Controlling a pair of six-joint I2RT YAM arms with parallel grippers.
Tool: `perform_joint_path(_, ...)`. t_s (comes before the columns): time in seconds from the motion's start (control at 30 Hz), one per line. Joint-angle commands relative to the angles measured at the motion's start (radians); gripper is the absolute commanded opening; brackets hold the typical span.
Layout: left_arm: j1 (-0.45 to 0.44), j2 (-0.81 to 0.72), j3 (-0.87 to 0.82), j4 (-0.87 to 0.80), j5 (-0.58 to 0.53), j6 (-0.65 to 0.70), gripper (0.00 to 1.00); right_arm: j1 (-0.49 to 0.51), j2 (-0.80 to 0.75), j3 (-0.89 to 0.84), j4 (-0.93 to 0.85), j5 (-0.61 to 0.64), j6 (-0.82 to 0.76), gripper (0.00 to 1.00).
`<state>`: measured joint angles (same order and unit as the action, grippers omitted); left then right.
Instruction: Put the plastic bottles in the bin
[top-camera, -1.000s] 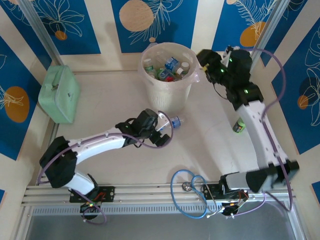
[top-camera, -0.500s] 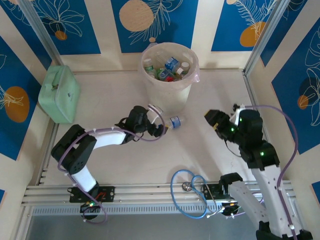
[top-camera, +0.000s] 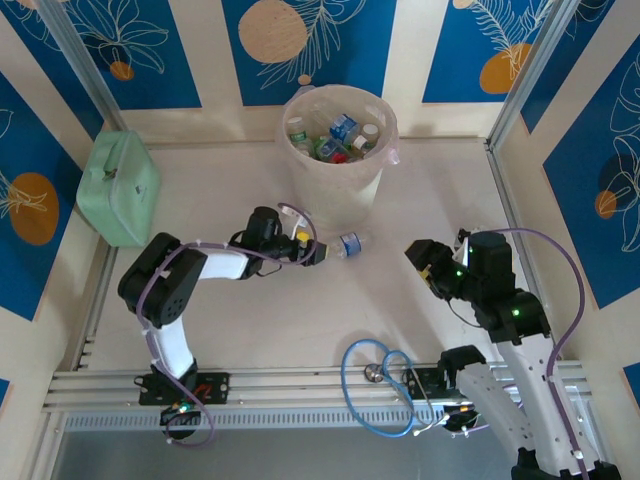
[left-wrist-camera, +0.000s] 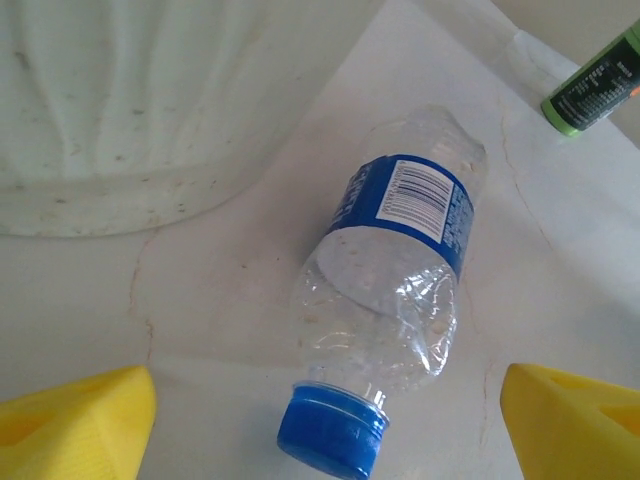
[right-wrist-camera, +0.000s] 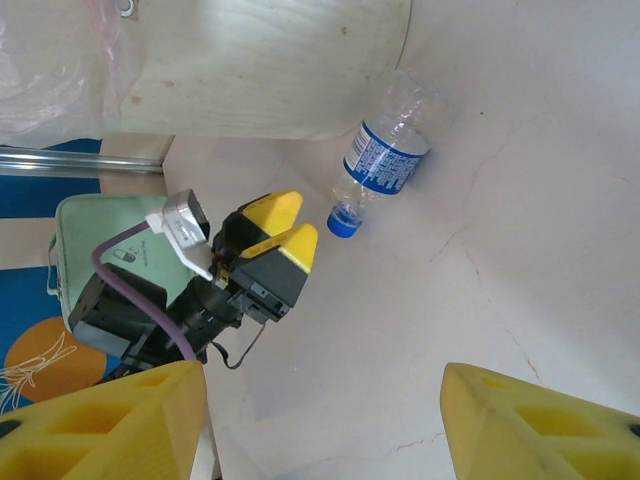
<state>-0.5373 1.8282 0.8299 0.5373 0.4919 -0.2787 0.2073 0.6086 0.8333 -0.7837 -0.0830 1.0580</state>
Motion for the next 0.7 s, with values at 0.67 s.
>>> perform_joint_path(0.67,-0.020,0.060,0.222,-0.394,0.145,0.039,0.89,0.001,0.004,0.091,-0.023,-0.009,-0.004,0.64)
